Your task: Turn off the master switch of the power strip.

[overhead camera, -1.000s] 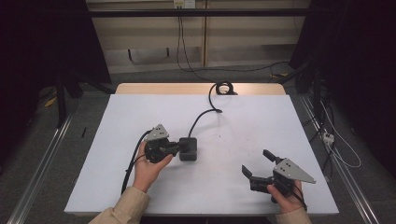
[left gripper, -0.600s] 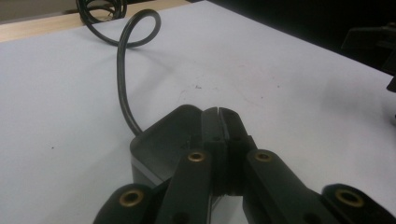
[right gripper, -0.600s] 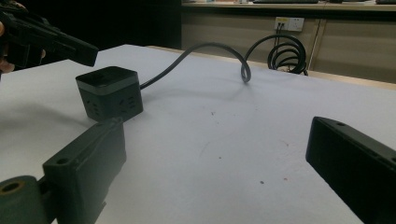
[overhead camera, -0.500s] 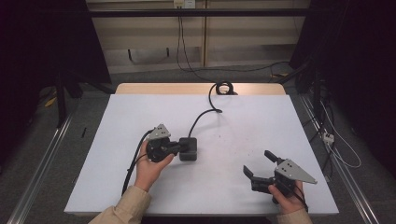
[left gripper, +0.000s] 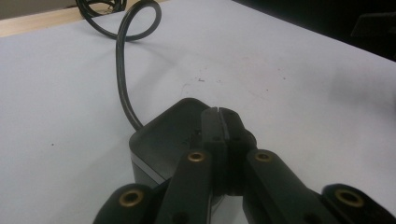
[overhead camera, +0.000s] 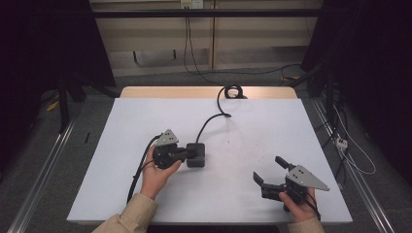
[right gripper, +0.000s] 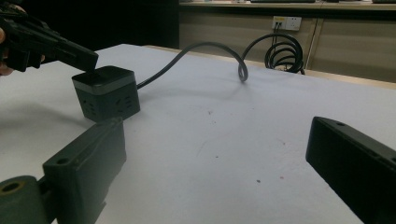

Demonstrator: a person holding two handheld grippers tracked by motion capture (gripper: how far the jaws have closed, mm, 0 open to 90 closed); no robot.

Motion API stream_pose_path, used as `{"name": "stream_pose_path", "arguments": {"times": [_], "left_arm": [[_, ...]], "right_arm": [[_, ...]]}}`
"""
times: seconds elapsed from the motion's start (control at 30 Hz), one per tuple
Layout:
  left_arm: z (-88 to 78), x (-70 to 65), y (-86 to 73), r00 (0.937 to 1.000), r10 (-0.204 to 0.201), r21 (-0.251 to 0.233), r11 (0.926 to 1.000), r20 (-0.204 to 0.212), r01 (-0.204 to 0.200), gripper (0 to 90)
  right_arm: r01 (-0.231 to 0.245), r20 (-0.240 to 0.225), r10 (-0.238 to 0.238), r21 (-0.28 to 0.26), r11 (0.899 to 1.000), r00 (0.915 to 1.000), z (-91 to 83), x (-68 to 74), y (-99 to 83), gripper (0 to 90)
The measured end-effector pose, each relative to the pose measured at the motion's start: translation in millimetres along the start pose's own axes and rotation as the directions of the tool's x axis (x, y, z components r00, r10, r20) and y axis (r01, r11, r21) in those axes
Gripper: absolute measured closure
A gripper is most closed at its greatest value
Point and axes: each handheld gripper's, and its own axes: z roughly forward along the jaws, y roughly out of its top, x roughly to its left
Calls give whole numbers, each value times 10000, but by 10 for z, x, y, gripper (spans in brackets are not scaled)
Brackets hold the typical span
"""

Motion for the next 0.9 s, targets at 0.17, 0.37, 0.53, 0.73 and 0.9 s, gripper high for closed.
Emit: {"name": "stream_pose_path", "arguments": {"times": [0.17,0.37,0.53,0.73,0.9], "left_arm": [[5,2,-3,10000,74,46,10000,-60,-74,900],[15,-4,-2,10000,63,9,10000,-75,-63,900],[24,-14,1,9998,151,9,9999,-123,-150,900],[24,-25,4,9990,381,81,9993,-250,-379,900],[25,-34,2,9984,467,99,9989,-305,-464,900]], "right_arm": [[19,9,-19,0,10000,10000,0,5,3,46],[44,20,-44,4,10000,10000,-6,11,6,47],[39,66,-40,19,10000,10000,-21,15,7,46],[65,91,-65,24,10000,9999,-27,22,9,46],[85,82,-85,26,10000,9999,-21,28,11,46]]}}
